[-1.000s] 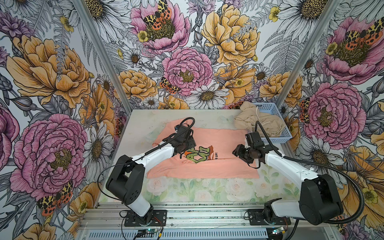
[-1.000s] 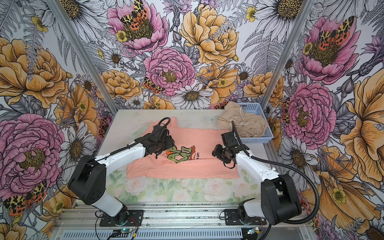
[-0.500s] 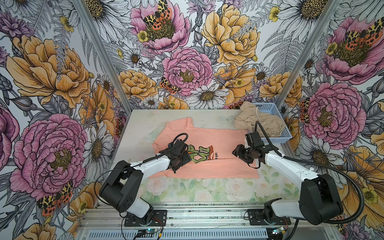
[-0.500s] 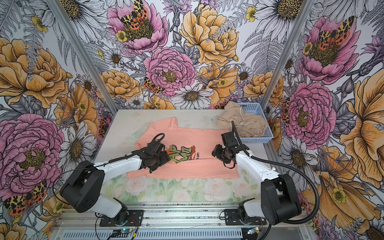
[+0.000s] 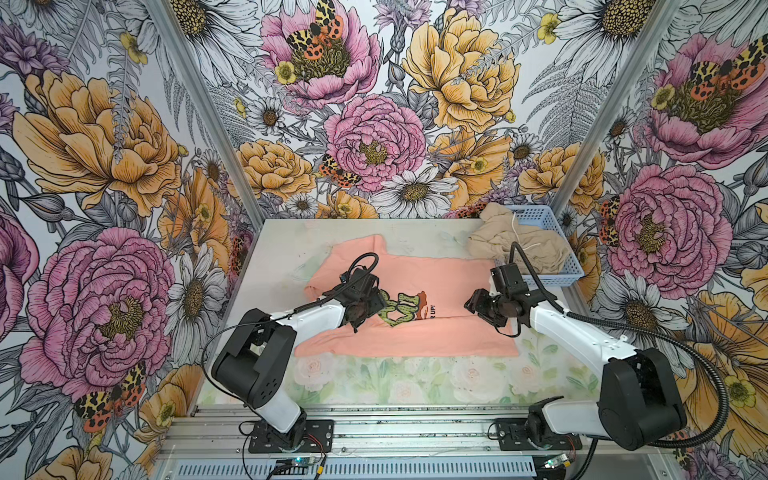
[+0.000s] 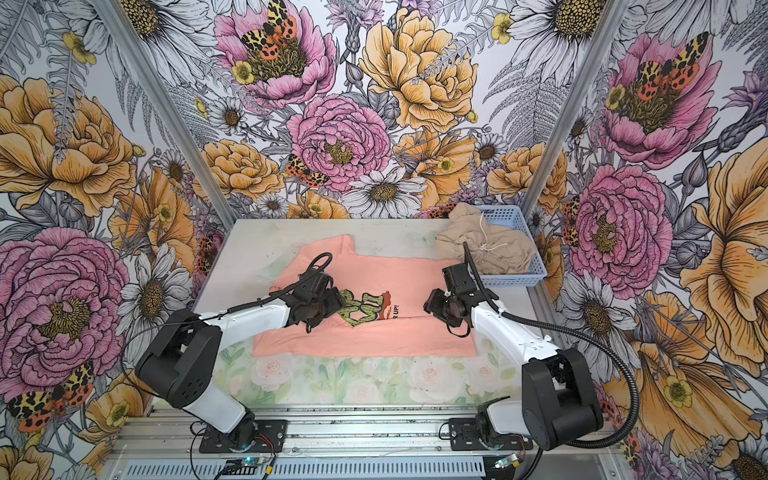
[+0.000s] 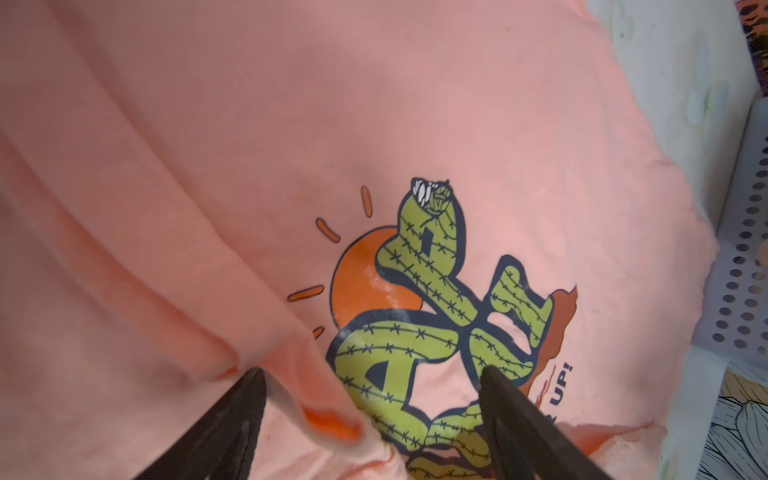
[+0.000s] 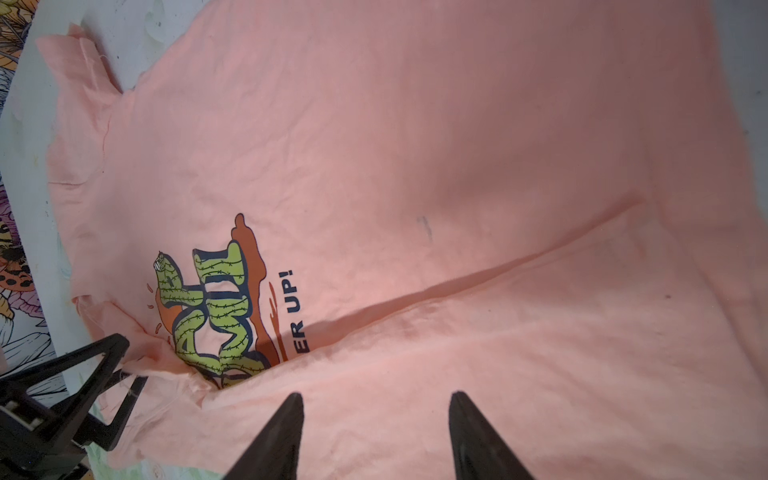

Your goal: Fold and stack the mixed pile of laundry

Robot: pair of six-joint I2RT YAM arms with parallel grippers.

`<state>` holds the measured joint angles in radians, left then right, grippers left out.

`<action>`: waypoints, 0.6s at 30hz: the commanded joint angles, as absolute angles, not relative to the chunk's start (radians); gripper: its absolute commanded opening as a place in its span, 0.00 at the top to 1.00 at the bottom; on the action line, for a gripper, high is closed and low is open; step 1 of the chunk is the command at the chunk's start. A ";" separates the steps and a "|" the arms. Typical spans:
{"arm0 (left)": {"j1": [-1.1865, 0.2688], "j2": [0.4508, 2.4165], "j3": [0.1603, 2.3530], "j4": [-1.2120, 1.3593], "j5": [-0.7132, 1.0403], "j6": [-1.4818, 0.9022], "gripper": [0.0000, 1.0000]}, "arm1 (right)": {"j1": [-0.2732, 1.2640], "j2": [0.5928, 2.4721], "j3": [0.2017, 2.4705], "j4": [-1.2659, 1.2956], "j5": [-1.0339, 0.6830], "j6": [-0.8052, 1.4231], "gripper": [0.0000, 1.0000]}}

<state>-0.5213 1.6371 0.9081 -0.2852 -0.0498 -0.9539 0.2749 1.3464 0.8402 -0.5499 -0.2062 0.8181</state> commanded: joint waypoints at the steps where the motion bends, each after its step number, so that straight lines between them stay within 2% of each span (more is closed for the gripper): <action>1: -0.515 1.685 0.977 -0.186 -0.037 -0.903 0.18 | 0.280 1.337 0.850 -0.559 -0.195 0.807 0.42; 8: -0.548 1.692 1.076 -0.249 -0.084 -0.830 0.18 | 0.279 1.320 0.844 -0.560 -0.195 0.810 0.42; 18: -0.532 1.474 0.915 -0.472 -0.168 -0.834 0.17 | 0.285 1.358 0.852 -0.558 -0.219 0.759 0.43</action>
